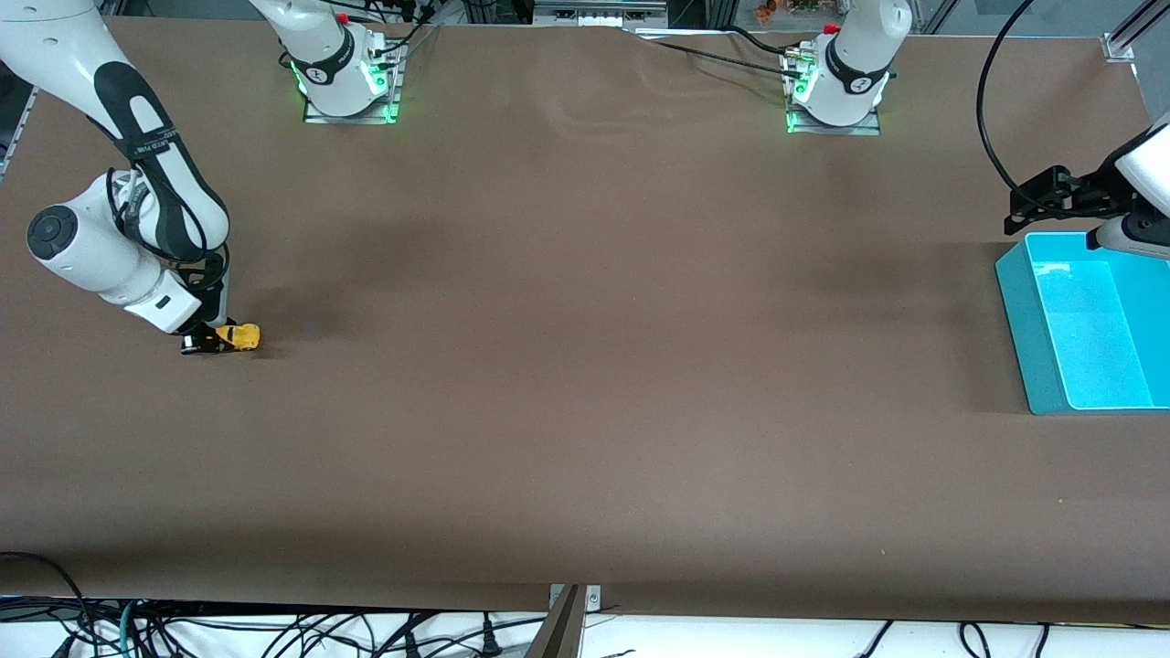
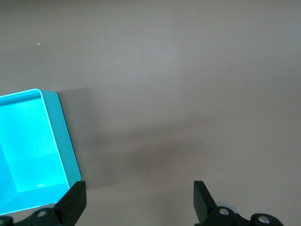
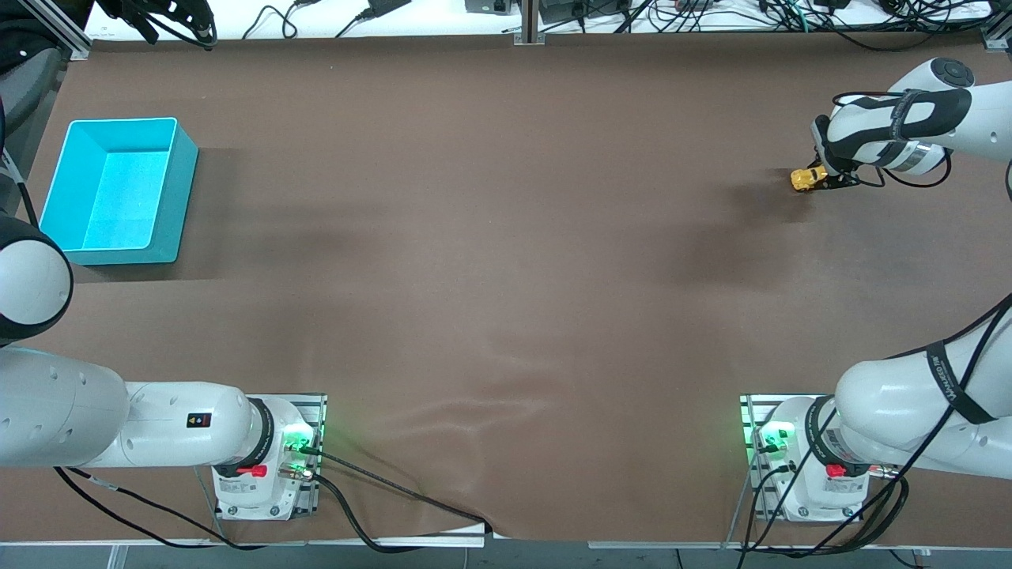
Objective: Wind and store yellow beetle car
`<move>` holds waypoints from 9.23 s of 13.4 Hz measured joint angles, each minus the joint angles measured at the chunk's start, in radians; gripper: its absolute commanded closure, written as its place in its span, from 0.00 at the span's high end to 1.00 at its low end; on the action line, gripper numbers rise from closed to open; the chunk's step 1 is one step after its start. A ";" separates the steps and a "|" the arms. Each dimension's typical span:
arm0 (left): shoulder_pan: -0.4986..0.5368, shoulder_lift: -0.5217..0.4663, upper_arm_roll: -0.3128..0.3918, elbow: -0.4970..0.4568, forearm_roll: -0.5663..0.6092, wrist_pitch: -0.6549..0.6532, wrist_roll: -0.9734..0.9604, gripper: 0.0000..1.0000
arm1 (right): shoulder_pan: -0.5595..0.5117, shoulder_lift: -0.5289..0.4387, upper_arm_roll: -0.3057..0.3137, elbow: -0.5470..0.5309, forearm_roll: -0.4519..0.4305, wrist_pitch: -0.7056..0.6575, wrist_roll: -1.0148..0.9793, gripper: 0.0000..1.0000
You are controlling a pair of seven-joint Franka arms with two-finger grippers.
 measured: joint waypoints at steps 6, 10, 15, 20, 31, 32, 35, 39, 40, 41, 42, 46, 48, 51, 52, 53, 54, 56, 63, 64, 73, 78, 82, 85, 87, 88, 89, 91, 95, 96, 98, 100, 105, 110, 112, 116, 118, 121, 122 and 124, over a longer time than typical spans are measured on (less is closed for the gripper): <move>0.000 0.000 0.000 0.000 0.000 0.000 0.000 1.00 | -0.003 0.057 0.054 0.135 0.000 -0.130 0.103 1.00; 0.000 0.000 0.000 0.000 0.000 0.000 0.000 1.00 | -0.003 0.036 0.081 0.300 -0.001 -0.359 0.188 1.00; 0.000 0.000 0.000 0.000 0.000 0.000 0.000 1.00 | -0.003 -0.020 0.088 0.417 -0.006 -0.540 0.321 1.00; 0.000 0.000 0.000 0.000 0.000 0.000 0.000 1.00 | -0.005 -0.103 0.088 0.482 -0.007 -0.648 0.462 1.00; 0.000 0.000 0.000 0.000 0.000 -0.003 0.000 1.00 | 0.000 -0.208 0.099 0.538 -0.009 -0.800 0.752 1.00; 0.000 0.000 0.000 0.000 0.000 -0.013 0.000 1.00 | 0.006 -0.225 0.102 0.539 -0.010 -0.812 0.809 1.00; 0.000 0.000 0.000 0.000 0.000 -0.032 0.000 1.00 | 0.031 -0.285 0.106 0.542 -0.012 -0.867 0.989 1.00; 0.000 0.000 0.000 0.000 0.000 -0.034 0.000 1.00 | 0.081 -0.355 0.108 0.543 -0.022 -0.905 1.182 1.00; 0.000 0.000 0.000 0.000 0.000 -0.036 0.000 1.00 | 0.092 -0.371 0.108 0.543 -0.025 -0.919 1.244 1.00; -0.001 0.000 -0.001 0.000 0.000 -0.041 0.005 1.00 | 0.104 -0.388 0.109 0.543 -0.026 -0.934 1.307 1.00; -0.002 0.000 -0.003 0.000 0.000 -0.057 0.020 1.00 | 0.116 -0.407 0.109 0.544 -0.026 -0.955 1.376 1.00; -0.002 0.006 -0.012 -0.005 0.000 -0.087 0.129 1.00 | 0.159 -0.468 0.108 0.544 -0.026 -1.042 1.618 1.00; 0.006 0.015 -0.008 -0.011 0.000 -0.088 0.236 1.00 | 0.172 -0.479 0.098 0.544 -0.026 -1.065 1.693 1.00; 0.036 0.031 -0.003 -0.029 0.013 -0.088 0.430 1.00 | 0.202 -0.491 0.084 0.544 -0.026 -1.088 1.806 1.00; 0.050 0.033 -0.003 -0.048 0.028 -0.084 0.501 1.00 | 0.207 -0.494 0.083 0.544 -0.026 -1.091 1.818 1.00; 0.066 0.034 -0.001 -0.072 0.037 -0.071 0.571 1.00 | 0.210 -0.496 0.082 0.544 -0.026 -1.093 1.823 1.00; 0.084 0.035 -0.001 -0.103 0.041 -0.046 0.634 1.00 | 0.210 -0.497 0.080 0.544 -0.026 -1.093 1.824 1.00; 0.134 0.039 0.001 -0.206 0.042 0.040 0.758 1.00 | 0.211 -0.500 0.078 0.548 -0.026 -1.093 1.825 1.00; 0.253 0.040 0.002 -0.578 0.116 0.413 1.150 1.00 | 0.212 -0.500 0.074 0.561 -0.028 -1.099 1.833 1.00; 0.274 0.040 0.002 -0.634 0.121 0.486 1.196 1.00 | 0.213 -0.500 0.075 0.561 -0.028 -1.099 1.833 1.00; 0.453 0.145 0.001 -0.910 0.194 1.017 1.417 1.00 | 0.214 -0.500 0.059 0.561 -0.028 -1.098 1.833 1.00; 0.477 0.236 -0.002 -0.916 0.194 1.137 1.454 1.00 | 0.214 -0.500 0.049 0.562 -0.028 -1.098 1.833 1.00; 0.477 0.237 -0.011 -0.916 0.194 1.142 1.471 0.55 | 0.214 -0.500 0.027 0.564 -0.028 -1.098 1.833 1.00; 0.477 0.237 -0.016 -0.916 0.194 1.142 1.477 0.17 | 0.213 -0.500 0.016 0.564 -0.028 -1.098 1.833 1.00; 0.477 0.237 -0.017 -0.916 0.194 1.143 1.479 0.14 | 0.214 -0.500 0.016 0.564 -0.028 -1.098 1.833 1.00; 0.477 0.237 -0.017 -0.915 0.194 1.143 1.480 0.14 | 0.214 -0.500 0.016 0.564 -0.028 -1.098 1.833 1.00; 0.477 0.237 -0.018 -0.915 0.194 1.143 1.481 0.14 | 0.214 -0.500 0.016 0.564 -0.028 -1.098 1.833 1.00; 0.478 0.236 -0.026 -0.912 0.194 1.143 1.483 0.14 | 0.214 -0.500 0.016 0.564 -0.028 -1.098 1.833 1.00; 0.480 0.201 -0.089 -0.888 0.194 1.036 1.484 0.14 | 0.214 -0.500 0.016 0.564 -0.028 -1.098 1.833 1.00; 0.481 0.177 -0.120 -0.870 0.187 0.972 1.484 0.14 | 0.214 -0.500 0.016 0.564 -0.028 -1.098 1.833 1.00; 0.482 0.129 -0.195 -0.787 0.150 0.774 1.482 0.14 | 0.214 -0.500 0.016 0.564 -0.028 -1.098 1.833 1.00; 0.481 0.103 -0.259 -0.647 0.141 0.549 1.466 0.14 | 0.214 -0.500 0.016 0.564 -0.028 -1.098 1.833 1.00; 0.497 0.108 -0.271 -0.362 0.184 0.291 1.456 0.15 | 0.214 -0.500 0.016 0.564 -0.028 -1.098 1.833 1.00; 0.670 0.252 -0.257 -0.184 0.304 0.271 1.626 0.17 | 0.214 -0.500 0.016 0.565 -0.028 -1.098 1.833 1.00; 0.755 0.388 -0.255 -0.124 0.305 0.355 1.745 0.17 | 0.214 -0.500 0.016 0.565 -0.028 -1.098 1.833 1.00; 0.798 0.567 -0.254 -0.088 0.320 0.506 1.824 0.17 | 0.214 -0.500 0.016 0.565 -0.028 -1.098 1.833 1.00; 0.815 0.604 -0.254 -0.085 0.325 0.563 1.836 0.17 | 0.214 -0.500 0.016 0.565 -0.028 -1.098 1.833 1.00; 0.839 0.645 -0.253 -0.084 0.325 0.608 1.863 0.30 | 0.214 -0.500 0.016 0.565 -0.028 -1.098 1.833 1.00; 0.841 0.652 -0.253 -0.084 0.325 0.610 1.865 0.42 | 0.214 -0.500 0.016 0.565 -0.028 -1.098 1.833 1.00; 0.841 0.655 -0.256 -0.082 0.325 0.611 1.869 1.00 | 0.214 -0.500 0.016 0.565 -0.028 -1.098 1.833 1.00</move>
